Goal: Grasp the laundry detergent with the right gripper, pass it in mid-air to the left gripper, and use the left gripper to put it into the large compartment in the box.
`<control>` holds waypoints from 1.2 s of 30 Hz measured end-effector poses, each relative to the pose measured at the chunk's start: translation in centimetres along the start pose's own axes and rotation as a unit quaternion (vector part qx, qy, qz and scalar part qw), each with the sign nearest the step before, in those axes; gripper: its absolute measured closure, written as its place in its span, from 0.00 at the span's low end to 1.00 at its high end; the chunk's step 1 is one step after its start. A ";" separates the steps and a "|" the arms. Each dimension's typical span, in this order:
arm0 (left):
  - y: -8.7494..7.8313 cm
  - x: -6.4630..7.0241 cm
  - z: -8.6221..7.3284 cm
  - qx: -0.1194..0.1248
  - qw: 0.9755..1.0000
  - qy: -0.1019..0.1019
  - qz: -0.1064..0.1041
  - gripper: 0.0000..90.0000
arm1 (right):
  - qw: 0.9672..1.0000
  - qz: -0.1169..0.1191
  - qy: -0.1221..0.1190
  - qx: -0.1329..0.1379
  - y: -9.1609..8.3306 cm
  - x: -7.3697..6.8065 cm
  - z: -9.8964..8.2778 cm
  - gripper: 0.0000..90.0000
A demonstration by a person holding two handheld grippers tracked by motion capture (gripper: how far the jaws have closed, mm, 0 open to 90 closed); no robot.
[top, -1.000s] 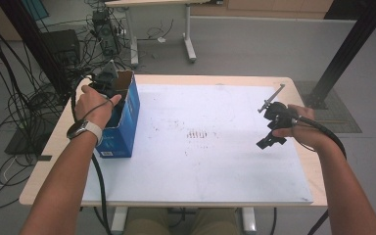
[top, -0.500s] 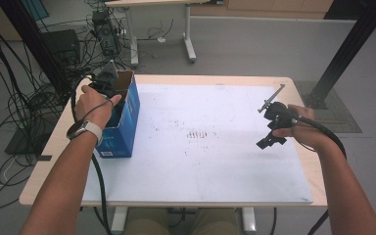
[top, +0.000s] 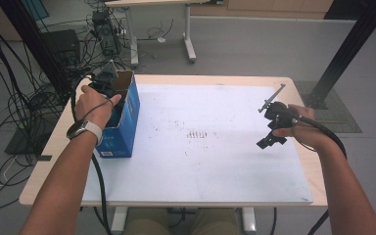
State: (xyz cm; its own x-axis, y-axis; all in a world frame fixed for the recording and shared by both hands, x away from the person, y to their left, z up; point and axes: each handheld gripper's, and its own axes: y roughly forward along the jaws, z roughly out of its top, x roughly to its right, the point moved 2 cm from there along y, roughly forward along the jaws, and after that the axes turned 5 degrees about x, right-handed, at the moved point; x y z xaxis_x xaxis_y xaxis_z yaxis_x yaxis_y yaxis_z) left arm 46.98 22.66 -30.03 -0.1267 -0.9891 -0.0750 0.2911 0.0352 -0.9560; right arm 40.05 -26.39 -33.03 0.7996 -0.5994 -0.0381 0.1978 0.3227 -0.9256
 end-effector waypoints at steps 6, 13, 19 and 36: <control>0.1 -0.1 0.0 0.008 1.000 0.000 -0.001 0.39 | 1.000 0.001 0.002 -0.002 0.2 0.0 -0.1 0.09; 0.0 -0.3 0.0 0.017 1.000 -0.001 -0.011 0.31 | 1.000 0.000 0.000 -0.003 0.1 0.0 -0.1 0.09; -0.1 -0.4 0.0 0.018 1.000 0.002 -0.017 0.31 | 1.000 0.001 0.001 -0.003 0.0 -0.1 0.1 0.09; -1.3 -0.5 0.1 0.029 0.999 0.007 -0.022 0.31 | 1.000 0.001 -0.004 -0.003 0.0 -0.2 0.3 0.09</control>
State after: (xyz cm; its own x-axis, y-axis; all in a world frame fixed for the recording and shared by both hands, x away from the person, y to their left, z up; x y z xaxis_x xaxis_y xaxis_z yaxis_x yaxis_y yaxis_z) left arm 46.79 23.05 -28.68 -0.1530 -0.9875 -0.0375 0.3390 -0.0168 -0.9406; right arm 40.08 -26.04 -32.95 0.8039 -0.5937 -0.0364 0.1934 0.3188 -0.9279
